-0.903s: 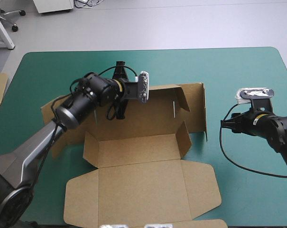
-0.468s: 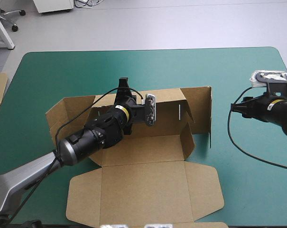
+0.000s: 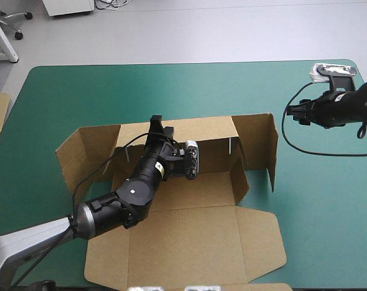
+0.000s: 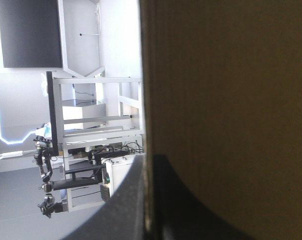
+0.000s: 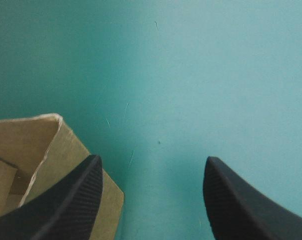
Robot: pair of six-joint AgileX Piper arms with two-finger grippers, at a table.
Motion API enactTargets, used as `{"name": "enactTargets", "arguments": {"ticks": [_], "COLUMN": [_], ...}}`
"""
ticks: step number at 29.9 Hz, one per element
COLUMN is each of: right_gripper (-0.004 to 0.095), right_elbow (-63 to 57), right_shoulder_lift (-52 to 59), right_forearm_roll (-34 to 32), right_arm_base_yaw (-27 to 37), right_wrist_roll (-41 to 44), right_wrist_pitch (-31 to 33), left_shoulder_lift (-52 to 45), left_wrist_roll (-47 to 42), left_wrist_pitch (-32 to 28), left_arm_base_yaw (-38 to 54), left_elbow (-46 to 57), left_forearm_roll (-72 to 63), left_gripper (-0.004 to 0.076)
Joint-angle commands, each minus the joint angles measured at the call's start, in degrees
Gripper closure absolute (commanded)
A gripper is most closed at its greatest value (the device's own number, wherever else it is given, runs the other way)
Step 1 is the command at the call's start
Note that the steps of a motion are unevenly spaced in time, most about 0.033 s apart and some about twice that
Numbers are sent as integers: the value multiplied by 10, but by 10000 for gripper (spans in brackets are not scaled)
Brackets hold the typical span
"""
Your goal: Fold the box
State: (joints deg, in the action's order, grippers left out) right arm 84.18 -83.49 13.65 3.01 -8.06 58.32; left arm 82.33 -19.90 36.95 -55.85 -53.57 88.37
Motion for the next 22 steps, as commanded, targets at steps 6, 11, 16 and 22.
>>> {"name": "enactTargets", "arguments": {"ticks": [6, 11, 16, 22], "right_gripper": [346, 385, 463, 468], "right_elbow": [139, 189, 234, 251], "right_shoulder_lift": [-77, -127, -177, -213], "right_forearm_roll": [46, 69, 80, 86], "right_arm_base_yaw": [6, 6, 6, 6], "right_wrist_roll": [-9, -13, -23, -24], "right_wrist_pitch": [13, 29, 51, 73], "left_shoulder_lift": [-20, -20, -18, 20], "left_wrist_roll": [-23, -80, -103, -91], "left_wrist_pitch": [48, 31, -6, 18], "left_arm_base_yaw": [-5, -5, -5, -5], "left_elbow": [-8, -8, -13, -28], "left_forearm_roll": [50, 51, 127, 127], "left_gripper": [738, 738, 738, 738]}}
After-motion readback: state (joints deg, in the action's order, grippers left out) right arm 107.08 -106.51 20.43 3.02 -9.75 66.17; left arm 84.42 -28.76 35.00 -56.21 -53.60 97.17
